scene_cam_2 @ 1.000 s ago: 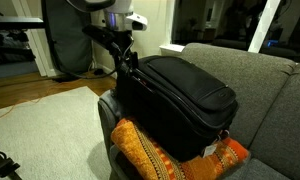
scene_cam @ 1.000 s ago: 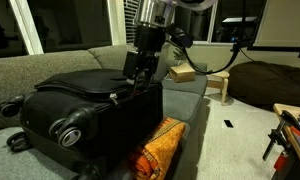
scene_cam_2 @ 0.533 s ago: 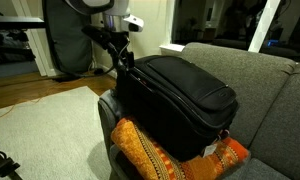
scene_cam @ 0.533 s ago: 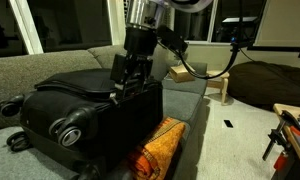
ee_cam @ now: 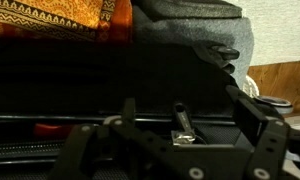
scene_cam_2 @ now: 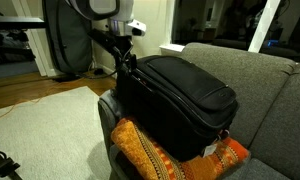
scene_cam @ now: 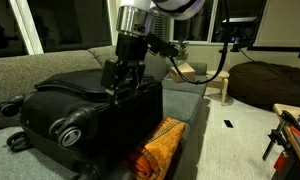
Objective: Open the zipper of the suitcase.
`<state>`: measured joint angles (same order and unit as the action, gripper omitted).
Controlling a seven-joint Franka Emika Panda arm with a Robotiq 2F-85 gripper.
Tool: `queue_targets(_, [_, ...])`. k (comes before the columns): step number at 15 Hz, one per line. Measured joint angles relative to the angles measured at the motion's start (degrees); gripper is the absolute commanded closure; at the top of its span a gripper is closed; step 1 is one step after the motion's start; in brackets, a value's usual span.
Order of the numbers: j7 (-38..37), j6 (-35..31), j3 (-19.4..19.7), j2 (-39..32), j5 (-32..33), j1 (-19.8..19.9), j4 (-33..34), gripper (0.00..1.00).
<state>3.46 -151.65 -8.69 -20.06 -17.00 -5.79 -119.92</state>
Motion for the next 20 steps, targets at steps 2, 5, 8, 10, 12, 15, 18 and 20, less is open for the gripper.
queue_targets(2, [0.00,0.00,-0.01,-1.04,0.09,-0.01,0.86,0.18])
queue_targets(5, [0.00,0.00,-0.04,-2.14,0.14,-0.03,1.97,0.36])
queue_targets(8, [0.00,0.08,0.07,-2.20,0.35,0.04,2.15,0.57])
queue_targets(10, [-0.01,0.16,0.14,-2.20,0.64,0.05,2.15,0.70])
queue_targets(12, [-0.01,0.17,0.08,-2.21,0.75,0.05,2.15,0.84])
queue_targets(15, [0.00,0.16,-0.31,-2.21,0.86,-0.03,2.26,0.98])
queue_targets(18, [0.01,0.17,-1.13,-2.16,1.78,-0.24,2.54,0.96])
queue_targets(20, [0.04,0.17,-1.20,-2.16,2.52,-0.24,2.54,0.95])
